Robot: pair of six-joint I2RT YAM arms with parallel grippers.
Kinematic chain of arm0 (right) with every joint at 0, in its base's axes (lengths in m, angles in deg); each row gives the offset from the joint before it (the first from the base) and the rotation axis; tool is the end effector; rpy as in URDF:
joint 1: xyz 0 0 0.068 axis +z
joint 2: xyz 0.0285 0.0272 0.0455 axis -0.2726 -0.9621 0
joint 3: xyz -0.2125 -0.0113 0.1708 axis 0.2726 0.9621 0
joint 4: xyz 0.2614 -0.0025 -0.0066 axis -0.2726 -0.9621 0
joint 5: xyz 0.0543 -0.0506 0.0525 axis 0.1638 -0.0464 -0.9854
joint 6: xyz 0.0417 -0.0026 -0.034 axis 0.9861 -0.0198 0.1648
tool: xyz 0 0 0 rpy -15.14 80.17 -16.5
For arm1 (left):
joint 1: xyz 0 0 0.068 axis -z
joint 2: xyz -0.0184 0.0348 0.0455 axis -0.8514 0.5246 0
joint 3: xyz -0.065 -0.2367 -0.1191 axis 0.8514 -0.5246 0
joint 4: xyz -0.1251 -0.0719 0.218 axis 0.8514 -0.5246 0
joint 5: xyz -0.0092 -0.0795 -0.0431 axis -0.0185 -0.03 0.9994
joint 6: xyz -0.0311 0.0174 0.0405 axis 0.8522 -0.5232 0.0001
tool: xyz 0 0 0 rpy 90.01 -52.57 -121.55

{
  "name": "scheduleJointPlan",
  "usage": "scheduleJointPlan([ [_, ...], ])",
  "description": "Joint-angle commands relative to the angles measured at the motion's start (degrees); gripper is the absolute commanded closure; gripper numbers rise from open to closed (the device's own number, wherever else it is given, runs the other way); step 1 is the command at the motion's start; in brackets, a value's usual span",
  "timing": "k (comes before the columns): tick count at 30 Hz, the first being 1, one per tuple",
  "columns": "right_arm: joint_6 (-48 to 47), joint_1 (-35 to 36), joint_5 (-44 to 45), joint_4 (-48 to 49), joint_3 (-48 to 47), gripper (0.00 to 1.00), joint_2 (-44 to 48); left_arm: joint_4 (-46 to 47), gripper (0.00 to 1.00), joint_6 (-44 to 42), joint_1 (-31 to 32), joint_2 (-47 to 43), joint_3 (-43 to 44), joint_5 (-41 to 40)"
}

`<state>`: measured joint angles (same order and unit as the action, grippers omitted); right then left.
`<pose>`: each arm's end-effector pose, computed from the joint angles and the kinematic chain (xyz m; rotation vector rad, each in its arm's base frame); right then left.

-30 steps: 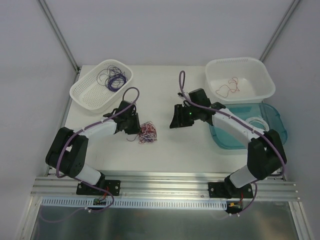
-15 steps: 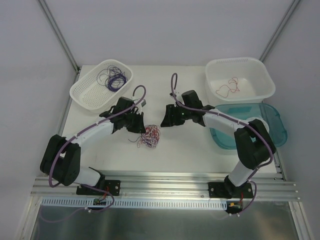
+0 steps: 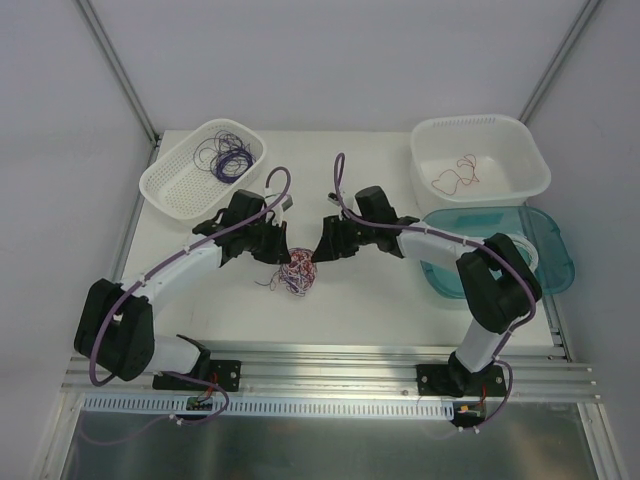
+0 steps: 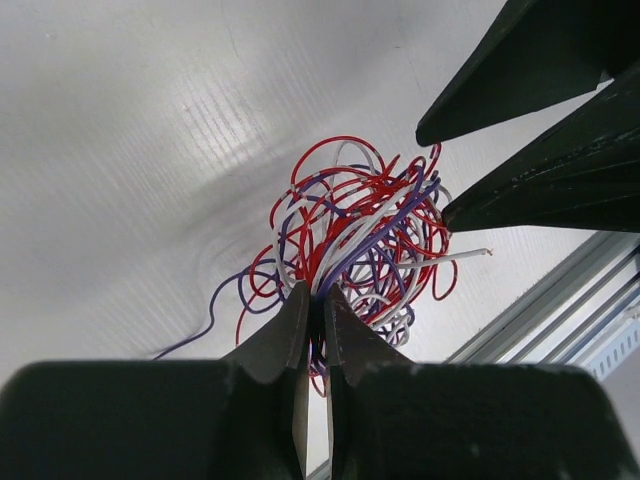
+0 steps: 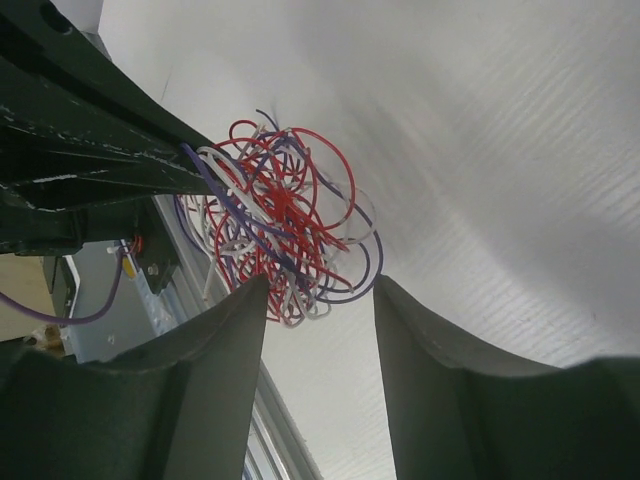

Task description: Untangle the cables

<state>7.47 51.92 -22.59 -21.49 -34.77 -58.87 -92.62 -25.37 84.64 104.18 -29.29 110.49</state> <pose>0.2885 0.2370 0.2053 -0.9301 2.0784 1.1240 0.2498 -0.1373 0.2385 0.5194 2.3388 -0.7277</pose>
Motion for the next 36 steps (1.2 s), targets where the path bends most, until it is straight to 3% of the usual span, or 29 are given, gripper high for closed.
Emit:
scheduleJointPlan([
  [1,2.6,0.6,-4.9,6.8,1.1,0.5,-0.8,0.0,1.0,0.0,0.3,-2.6,2.5,1.1],
  [6,4.6,1.2,-5.6,9.3,2.4,0.63,-1.3,0.2,1.0,1.9,0.4,-2.2,2.9,0.7],
  [9,4.8,1.2,-5.4,9.8,2.9,0.78,-1.0,0.4,1.0,2.3,0.3,-2.2,3.0,0.2],
  [15,4.3,1.2,-4.9,9.1,3.4,0.91,0.1,0.6,1.0,3.0,0.4,-2.6,2.4,-1.0],
  [16,3.8,1.1,-4.4,7.8,3.4,0.99,0.4,0.5,1.0,3.0,0.4,-2.6,2.0,-1.2],
  [22,-1.4,0.5,-1.3,-1.1,2.1,0.99,6.6,0.4,1.0,2.6,0.4,-0.8,-0.4,-6.5],
  [30,-6.3,-1.8,4.4,-16.0,-3.3,0.99,16.4,0.3,0.91,2.9,0.4,3.3,-1.3,-7.7],
  [36,-7.0,-2.1,6.1,-21.2,-6.4,0.99,18.3,0.3,0.73,3.5,0.3,3.9,0.0,-7.8],
])
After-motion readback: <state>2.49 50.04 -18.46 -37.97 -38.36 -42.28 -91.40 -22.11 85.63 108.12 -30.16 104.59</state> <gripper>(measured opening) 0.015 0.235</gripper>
